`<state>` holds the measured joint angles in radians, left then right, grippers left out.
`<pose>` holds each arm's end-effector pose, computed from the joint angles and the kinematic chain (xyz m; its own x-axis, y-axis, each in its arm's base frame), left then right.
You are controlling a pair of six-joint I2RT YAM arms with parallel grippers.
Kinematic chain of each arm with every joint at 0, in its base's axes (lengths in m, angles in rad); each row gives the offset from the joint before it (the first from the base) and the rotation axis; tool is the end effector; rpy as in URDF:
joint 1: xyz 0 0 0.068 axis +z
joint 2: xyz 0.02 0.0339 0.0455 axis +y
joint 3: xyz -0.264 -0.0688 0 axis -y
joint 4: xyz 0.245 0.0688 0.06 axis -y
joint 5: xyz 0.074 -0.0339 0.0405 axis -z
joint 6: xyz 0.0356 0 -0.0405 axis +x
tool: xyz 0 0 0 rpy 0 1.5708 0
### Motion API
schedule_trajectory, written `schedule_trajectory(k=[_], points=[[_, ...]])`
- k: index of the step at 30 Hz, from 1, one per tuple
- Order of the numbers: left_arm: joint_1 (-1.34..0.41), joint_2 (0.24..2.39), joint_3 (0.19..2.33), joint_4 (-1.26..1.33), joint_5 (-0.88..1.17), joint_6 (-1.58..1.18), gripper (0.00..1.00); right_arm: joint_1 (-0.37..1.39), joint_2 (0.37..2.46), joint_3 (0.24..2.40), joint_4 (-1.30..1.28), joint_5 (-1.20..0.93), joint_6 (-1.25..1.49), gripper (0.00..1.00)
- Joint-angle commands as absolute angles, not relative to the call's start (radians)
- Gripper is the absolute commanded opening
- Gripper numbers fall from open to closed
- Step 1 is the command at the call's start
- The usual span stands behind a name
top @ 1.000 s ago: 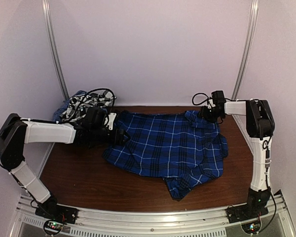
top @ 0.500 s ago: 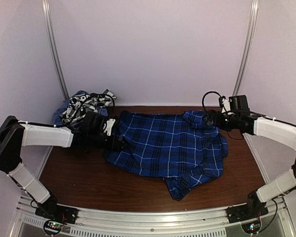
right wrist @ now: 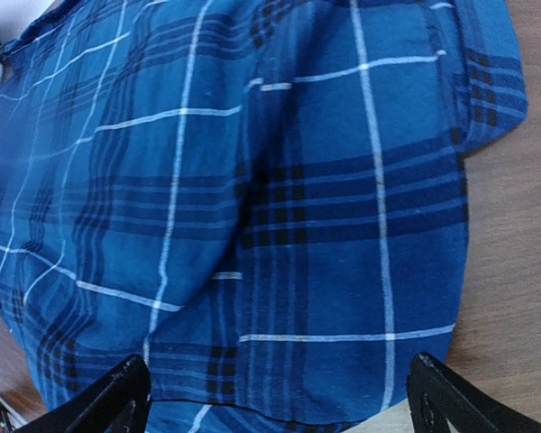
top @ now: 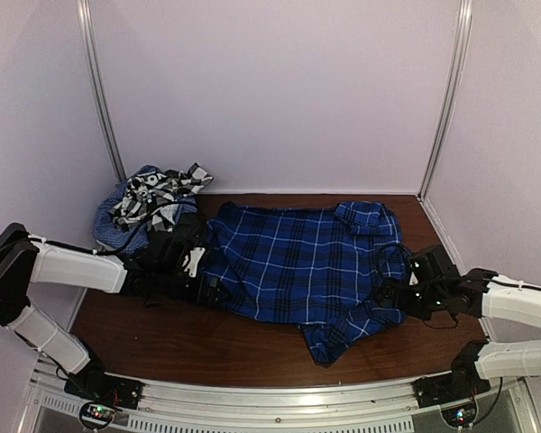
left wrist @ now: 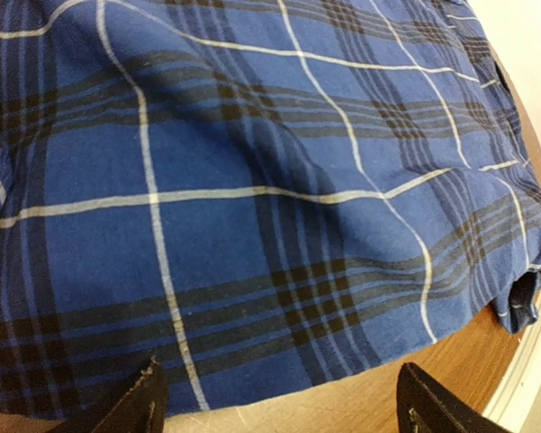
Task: Fold and stack the long sleeve shirts
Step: Adjust the flattened shirt at the center of the board.
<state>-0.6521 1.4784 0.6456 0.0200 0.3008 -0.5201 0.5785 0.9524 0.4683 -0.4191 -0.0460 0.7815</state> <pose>0.2154 -0.1778 0.1571 -0.8694 0.0666 -0.4896 0.3566 0.7705 -0.5284 0.1494 0.0995 0.1816 -0.8682 0.2733 -0.4140 0.0585 0.8851 0.4617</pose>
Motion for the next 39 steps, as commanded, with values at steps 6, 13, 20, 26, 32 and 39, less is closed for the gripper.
schedule_trajectory(k=[6,13,20,26,32,39], points=[[-0.652,1.509,0.652,0.008,0.129,-0.591,0.89,0.587,1.012,0.384,-0.393,0.052,0.867,1.00],[-0.652,1.545,0.636,0.005,0.062,-0.618,0.85,0.588,1.083,0.395,-0.320,0.027,0.841,0.80],[-0.657,1.519,0.567,0.008,0.030,-0.633,0.69,0.587,1.088,0.425,-0.341,0.028,0.818,0.34],[-0.692,1.504,0.502,0.012,0.018,-0.629,0.60,0.586,1.016,0.563,-0.544,0.122,0.772,0.00],[-0.790,1.478,0.456,-0.063,-0.061,-0.686,0.57,0.575,1.025,0.711,-0.702,0.160,0.702,0.00],[-0.876,1.305,0.377,-0.179,-0.137,-0.845,0.54,0.513,1.089,0.831,-0.769,0.209,0.631,0.00]])
